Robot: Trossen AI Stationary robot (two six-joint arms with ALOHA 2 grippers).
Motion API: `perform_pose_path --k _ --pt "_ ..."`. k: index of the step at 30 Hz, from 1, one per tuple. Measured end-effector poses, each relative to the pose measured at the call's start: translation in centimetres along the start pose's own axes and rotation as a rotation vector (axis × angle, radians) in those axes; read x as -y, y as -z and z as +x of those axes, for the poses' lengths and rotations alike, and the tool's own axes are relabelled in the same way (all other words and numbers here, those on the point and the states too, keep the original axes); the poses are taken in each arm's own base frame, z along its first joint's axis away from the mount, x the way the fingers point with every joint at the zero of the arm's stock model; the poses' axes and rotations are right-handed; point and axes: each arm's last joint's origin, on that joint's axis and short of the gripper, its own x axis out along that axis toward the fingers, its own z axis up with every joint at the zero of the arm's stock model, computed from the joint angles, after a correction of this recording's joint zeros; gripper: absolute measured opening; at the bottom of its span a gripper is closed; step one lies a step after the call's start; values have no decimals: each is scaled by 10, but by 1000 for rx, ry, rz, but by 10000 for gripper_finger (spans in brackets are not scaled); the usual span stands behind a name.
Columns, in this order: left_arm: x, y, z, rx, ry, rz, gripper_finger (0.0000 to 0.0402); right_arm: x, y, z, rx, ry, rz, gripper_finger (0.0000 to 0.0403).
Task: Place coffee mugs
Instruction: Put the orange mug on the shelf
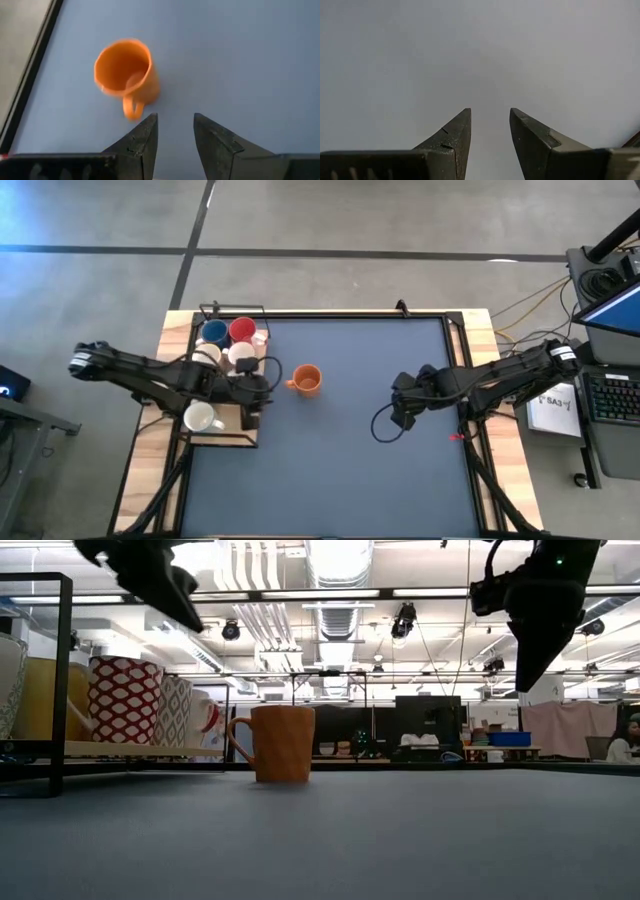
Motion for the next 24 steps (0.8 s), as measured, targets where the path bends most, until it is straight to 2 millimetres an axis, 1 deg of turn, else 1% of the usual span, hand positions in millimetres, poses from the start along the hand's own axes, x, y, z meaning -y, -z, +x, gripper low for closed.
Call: perform_pose_path --k 4,8,14,19,24 --pt "6 -9 14 36 3 50 108 3 1 0 30 25 -6 125" --pt "11 -15 32 39 -2 114 108 9 7 0 50 29 -2 125" --pt "15 -19 63 11 -20 181 108 15 17 7 131 -50 39 125" --pt "8 -21 87 -12 -59 214 108 19 24 13 167 -87 56 125" --pt "-6 -23 107 -22 -98 200 108 22 31 22 181 -113 64 125"
